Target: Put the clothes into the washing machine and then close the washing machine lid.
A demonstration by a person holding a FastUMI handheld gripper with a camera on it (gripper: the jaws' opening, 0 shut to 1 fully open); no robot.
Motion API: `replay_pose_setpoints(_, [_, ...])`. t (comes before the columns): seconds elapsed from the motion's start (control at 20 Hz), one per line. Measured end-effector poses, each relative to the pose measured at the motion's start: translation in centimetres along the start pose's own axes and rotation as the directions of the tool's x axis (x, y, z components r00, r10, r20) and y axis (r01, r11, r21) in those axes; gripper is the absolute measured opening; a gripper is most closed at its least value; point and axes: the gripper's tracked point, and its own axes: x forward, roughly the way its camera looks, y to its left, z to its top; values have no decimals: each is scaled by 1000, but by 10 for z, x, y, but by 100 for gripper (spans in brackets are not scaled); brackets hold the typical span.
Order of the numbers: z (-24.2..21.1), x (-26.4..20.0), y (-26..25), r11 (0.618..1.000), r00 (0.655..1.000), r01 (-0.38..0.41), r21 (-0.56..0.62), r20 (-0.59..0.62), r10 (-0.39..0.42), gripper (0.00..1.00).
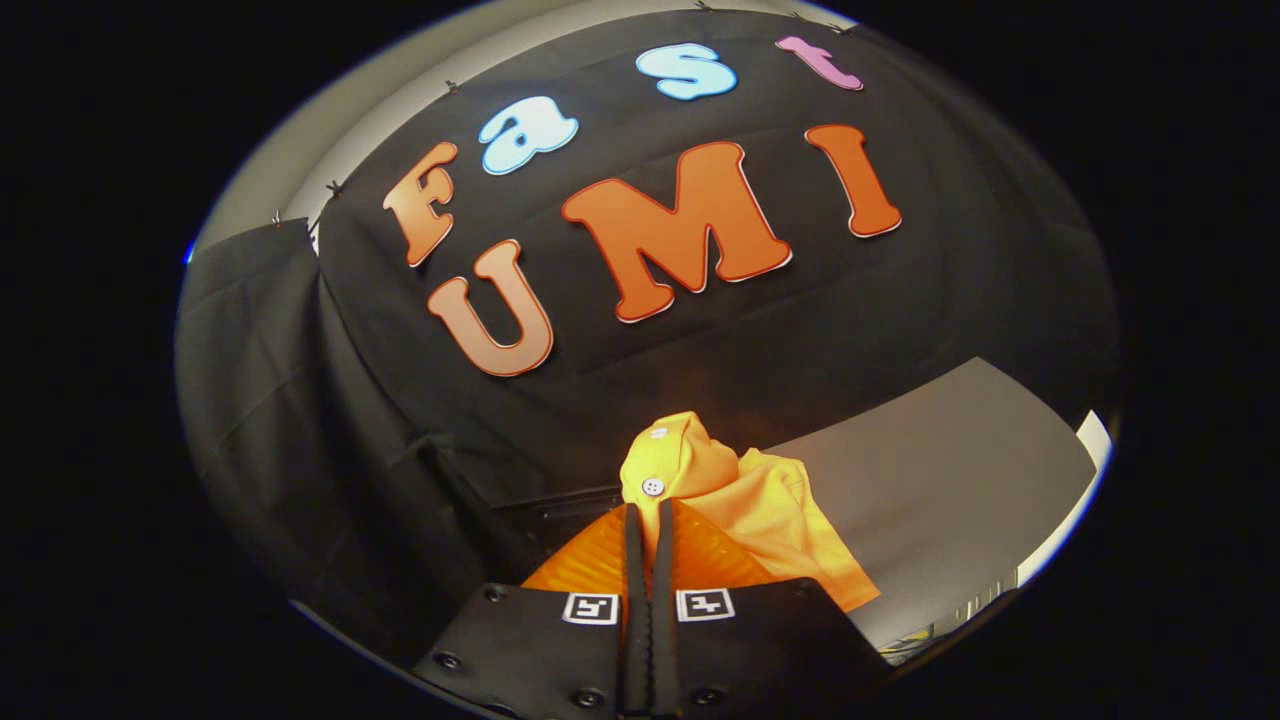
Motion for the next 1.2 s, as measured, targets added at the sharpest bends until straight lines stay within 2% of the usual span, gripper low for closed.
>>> replay_pose_setpoints(0.25, [-30,1,66,998,998,-58,-34,-28,57,7])
replay_pose_setpoints(0.6, [-115,46,119,996,987,-92,-12,-131,89,8])
replay_pose_setpoints(0.95, [-197,111,120,998,970,-59,-14,-238,53,7])
replay_pose_setpoints(1.2, [-268,172,91,1000,949,13,-18,-314,-18,7])
